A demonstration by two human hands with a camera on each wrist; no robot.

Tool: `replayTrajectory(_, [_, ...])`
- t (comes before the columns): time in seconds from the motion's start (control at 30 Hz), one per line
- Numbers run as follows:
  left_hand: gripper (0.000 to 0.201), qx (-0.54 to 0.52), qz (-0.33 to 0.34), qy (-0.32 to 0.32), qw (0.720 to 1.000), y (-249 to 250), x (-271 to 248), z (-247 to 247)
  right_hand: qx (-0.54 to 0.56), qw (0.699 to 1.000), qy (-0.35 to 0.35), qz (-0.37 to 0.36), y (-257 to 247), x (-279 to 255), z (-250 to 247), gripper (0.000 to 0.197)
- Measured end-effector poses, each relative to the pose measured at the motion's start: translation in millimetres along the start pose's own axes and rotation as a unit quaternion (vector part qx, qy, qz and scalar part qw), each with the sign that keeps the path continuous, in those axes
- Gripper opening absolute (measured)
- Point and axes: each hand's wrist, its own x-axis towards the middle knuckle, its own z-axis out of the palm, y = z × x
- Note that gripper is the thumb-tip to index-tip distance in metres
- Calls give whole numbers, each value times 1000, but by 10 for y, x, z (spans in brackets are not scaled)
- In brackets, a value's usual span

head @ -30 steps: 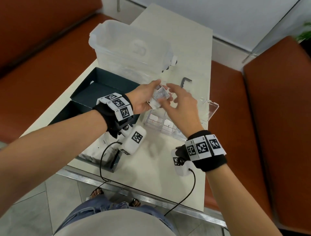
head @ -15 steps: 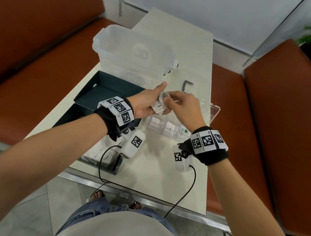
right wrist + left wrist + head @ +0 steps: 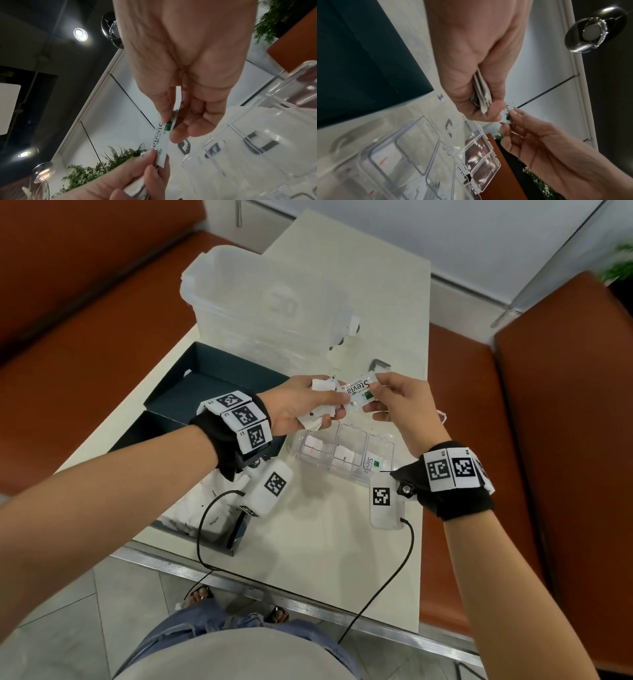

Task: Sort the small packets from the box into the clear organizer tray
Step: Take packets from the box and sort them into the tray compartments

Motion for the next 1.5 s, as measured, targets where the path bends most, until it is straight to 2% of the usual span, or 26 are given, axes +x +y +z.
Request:
replayTrajectory(0.1, [29, -1, 2, 3, 1000, -16, 55, 122, 37, 999, 21, 10, 50, -36, -151, 16])
replayTrajectory(0.2, [25, 2, -1, -7, 1000, -65, 114, 284, 41, 997, 56, 13, 148, -69, -343, 12])
replayTrajectory(0.4, [18, 67, 8, 8, 998, -207, 208, 468, -96, 986, 130, 28, 469, 12, -676, 14])
replayTrajectory(0.53, [17, 51, 7, 40, 998, -226, 234, 431, -255, 964, 66, 31, 688, 52, -619, 8])
replayTrajectory(0.63, [17, 52, 0, 46, 998, -238, 231, 405, -348, 937, 7, 35, 781, 78, -449, 18])
replayTrajectory(0.73, [17, 49, -4, 50, 998, -246, 221, 390, -429, 903, -21, 21, 813, 118, -314, 23])
replayTrajectory(0.93, [16, 41, 2, 45, 998, -228, 187, 351, -509, 858, -69, 20, 909, 175, -169, 30])
replayTrajectory(1.2, [14, 34, 1, 49, 998, -220, 179, 288, -590, 800, -111, -5, 1019, 89, -104, 31])
replayTrajectory(1.3, [14, 32, 1, 44, 999, -227, 191, 287, -602, 790, -115, -1, 1028, 73, -88, 34])
replayTrajectory(1.5, [11, 24, -5, 33, 999, -229, 222, 293, -581, 807, -104, 16, 1022, 85, -81, 32])
